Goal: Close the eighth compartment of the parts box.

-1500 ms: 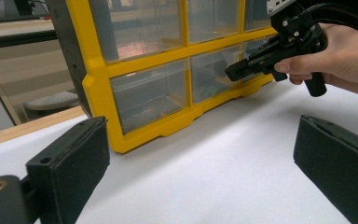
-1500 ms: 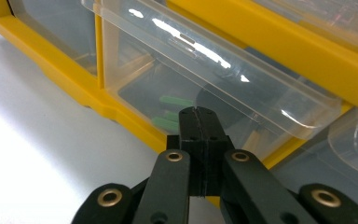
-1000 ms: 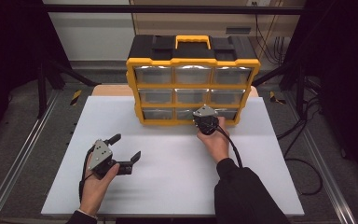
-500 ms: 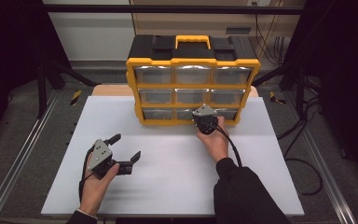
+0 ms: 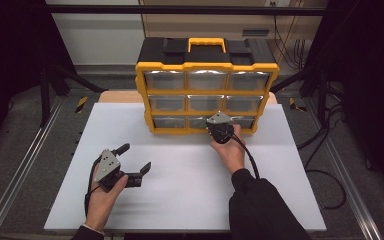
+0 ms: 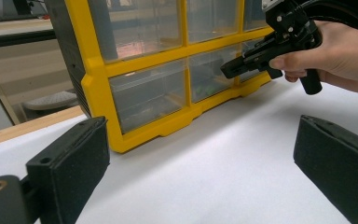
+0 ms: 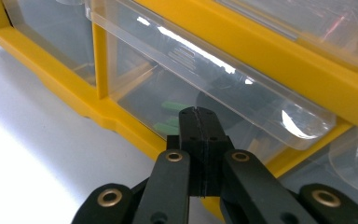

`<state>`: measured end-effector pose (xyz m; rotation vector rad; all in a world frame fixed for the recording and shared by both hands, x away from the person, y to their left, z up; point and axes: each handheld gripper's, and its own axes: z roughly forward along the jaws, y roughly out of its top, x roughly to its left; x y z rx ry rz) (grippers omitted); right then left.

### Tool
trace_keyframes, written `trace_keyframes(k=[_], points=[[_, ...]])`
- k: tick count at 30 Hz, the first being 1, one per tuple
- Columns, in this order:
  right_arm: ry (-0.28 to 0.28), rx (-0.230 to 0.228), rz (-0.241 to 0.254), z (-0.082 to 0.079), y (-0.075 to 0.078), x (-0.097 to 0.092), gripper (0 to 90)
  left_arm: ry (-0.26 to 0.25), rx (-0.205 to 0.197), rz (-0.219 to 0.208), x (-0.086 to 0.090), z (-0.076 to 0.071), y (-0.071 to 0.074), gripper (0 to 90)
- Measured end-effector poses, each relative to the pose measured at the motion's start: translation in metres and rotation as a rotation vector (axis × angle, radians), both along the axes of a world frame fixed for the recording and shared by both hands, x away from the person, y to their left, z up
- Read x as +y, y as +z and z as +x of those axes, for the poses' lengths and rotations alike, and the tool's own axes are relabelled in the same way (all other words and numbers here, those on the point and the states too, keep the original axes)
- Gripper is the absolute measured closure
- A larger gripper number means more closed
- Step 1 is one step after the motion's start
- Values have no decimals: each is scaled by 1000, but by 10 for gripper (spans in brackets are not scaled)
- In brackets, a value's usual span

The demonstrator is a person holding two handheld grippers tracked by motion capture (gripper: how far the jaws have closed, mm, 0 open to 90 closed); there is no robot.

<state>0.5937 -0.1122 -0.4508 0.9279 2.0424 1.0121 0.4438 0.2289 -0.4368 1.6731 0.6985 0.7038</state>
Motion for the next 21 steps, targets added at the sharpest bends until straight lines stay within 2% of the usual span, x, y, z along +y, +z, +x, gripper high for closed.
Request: trace_keyframes(k=[7, 9, 13, 15, 18, 21], points=[[-2, 10, 9, -2, -1, 2, 900, -2, 1, 1, 0, 0, 0, 31], [10, 11, -5, -4, -1, 2, 900, -2, 2, 1, 0, 0, 0, 31], [22, 10, 1, -10, 3, 2, 900, 0, 0, 5, 0, 0, 0, 31], [37, 4, -13, -12, 5, 2, 900, -1, 0, 5, 0, 0, 0, 31], [40, -2, 5, -15, 9, 3, 900, 1, 2, 4, 0, 0, 0, 31], [48, -10, 2, -16, 12, 3, 900, 3, 1, 1, 0, 0, 0, 31]])
